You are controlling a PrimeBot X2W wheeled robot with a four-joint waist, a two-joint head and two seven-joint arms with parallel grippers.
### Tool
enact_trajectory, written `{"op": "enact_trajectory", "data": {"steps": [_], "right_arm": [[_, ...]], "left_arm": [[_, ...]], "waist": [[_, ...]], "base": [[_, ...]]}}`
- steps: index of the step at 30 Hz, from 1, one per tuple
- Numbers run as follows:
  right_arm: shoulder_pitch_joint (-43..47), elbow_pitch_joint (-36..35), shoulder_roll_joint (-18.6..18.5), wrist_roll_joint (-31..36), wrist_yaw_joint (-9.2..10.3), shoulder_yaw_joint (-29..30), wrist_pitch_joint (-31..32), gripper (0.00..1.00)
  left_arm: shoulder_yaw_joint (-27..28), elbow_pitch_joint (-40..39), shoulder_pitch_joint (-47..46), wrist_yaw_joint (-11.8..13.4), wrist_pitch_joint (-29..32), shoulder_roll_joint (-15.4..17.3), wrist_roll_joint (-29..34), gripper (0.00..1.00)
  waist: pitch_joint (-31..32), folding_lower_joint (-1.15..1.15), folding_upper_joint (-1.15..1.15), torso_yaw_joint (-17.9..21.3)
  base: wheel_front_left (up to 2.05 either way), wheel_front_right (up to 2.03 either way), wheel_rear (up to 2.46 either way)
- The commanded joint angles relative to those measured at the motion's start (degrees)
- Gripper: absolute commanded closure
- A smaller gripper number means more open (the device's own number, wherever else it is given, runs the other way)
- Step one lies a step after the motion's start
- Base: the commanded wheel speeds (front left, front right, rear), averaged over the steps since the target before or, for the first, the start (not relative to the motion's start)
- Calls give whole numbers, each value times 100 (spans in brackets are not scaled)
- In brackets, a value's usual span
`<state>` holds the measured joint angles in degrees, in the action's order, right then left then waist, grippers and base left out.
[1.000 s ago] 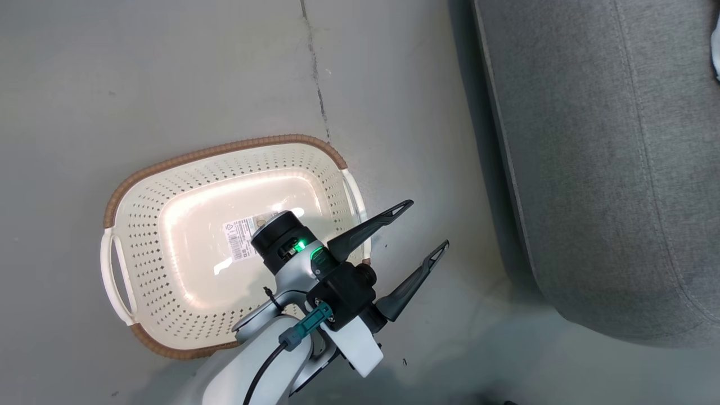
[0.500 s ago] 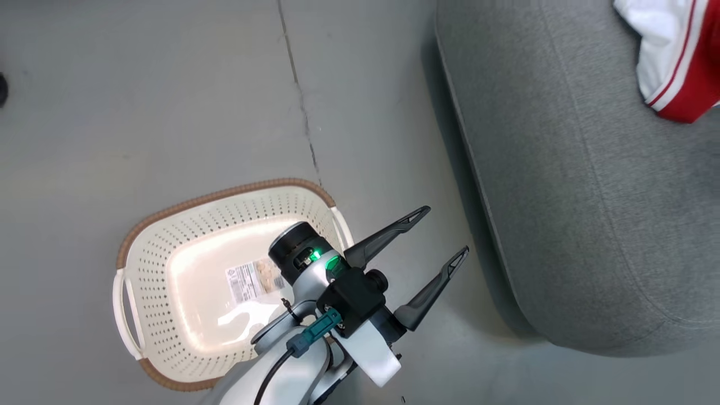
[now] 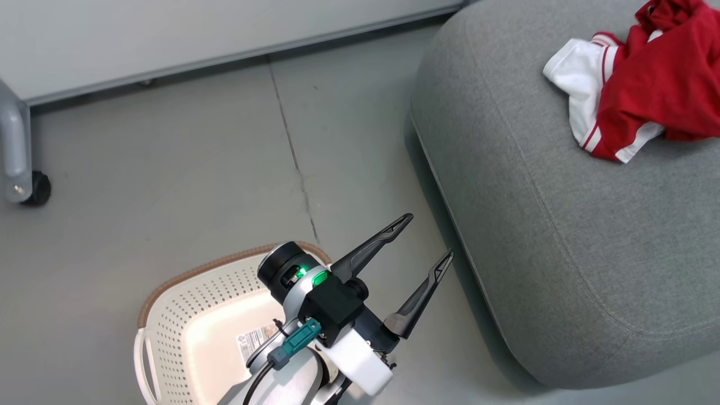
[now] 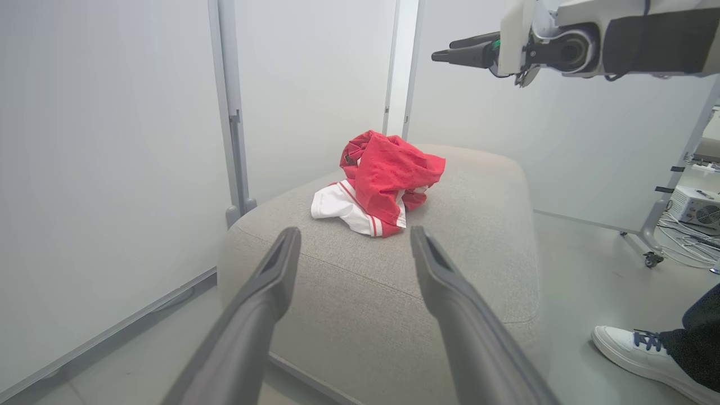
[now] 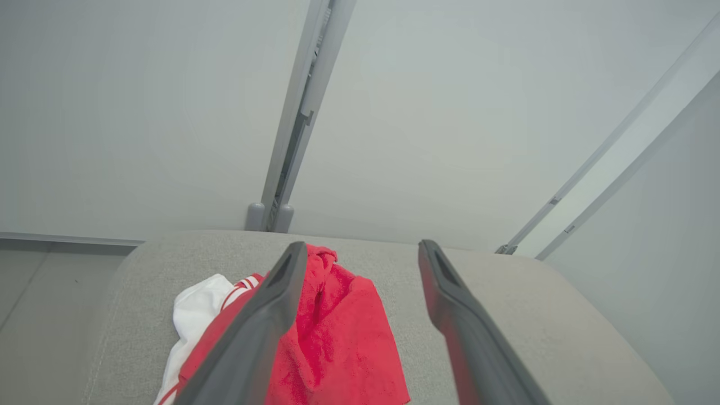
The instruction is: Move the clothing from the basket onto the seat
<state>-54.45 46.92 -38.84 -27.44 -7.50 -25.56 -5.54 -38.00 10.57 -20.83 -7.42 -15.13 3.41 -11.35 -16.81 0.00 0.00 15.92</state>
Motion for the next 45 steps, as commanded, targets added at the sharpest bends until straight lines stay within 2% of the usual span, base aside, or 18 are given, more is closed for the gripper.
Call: {"op": "enact_trajectory", "data": {"steps": [1, 5, 8, 12, 17, 23, 27, 34, 37, 45], "right_arm": [[184, -303, -118, -72, 1, 91, -142, 0], [501, -1133, -158, -165, 1, 449, -498, 0], [898, -1753, 90, -279, 0, 798, -686, 0], [1513, -2617, 324, -108, 1, 1143, -789, 0], [2398, -3590, 773, 304, 1, 1680, -871, 0], [3444, -4419, 1483, 793, 1, 2142, -921, 0], [3880, -4632, 1817, 963, 1, 2305, -936, 0], [4669, -4695, 2667, 1291, 0, 2516, -971, 0], [4827, -4657, 2829, 1437, 0, 2435, -973, 0], [5084, -4525, 3164, 1569, 0, 2328, -972, 0]], "left_arm": [[84, -55, 111, -5, 0, 14, -50, 0], [303, -134, 302, -6, -1, -9, -80, 0], [475, -208, 442, -6, -1, -26, -101, 0], [751, -387, 616, -6, 0, -34, -112, 0], [1032, -592, 805, 10, 0, -37, -156, 0], [1391, -727, 1026, 208, 0, -41, -299, 0], [1541, -766, 1123, 327, 0, -39, -310, 0], [1949, -798, 1366, 650, 0, -41, -509, 0], [2071, -881, 1459, 748, 0, -44, -597, 0], [2170, -780, 1716, 656, 0, -42, -564, 0]], "waist": [[307, 0, 0, -31], [572, 0, 0, -138], [748, 0, 0, -235], [905, 0, 0, -405], [1049, 0, 0, -741], [1164, 0, 0, -1229], [1201, 0, 0, -1469], [1284, 0, 0, -1964], [1299, 0, 0, -2081], [1310, 0, 0, -2295]], "base": [[0, 0, 0], [0, 0, 0], [0, 0, 0], [0, 0, 0], [0, 0, 0], [0, 0, 0], [0, 0, 0], [0, 0, 0], [0, 0, 0], [0, 0, 0]]}}
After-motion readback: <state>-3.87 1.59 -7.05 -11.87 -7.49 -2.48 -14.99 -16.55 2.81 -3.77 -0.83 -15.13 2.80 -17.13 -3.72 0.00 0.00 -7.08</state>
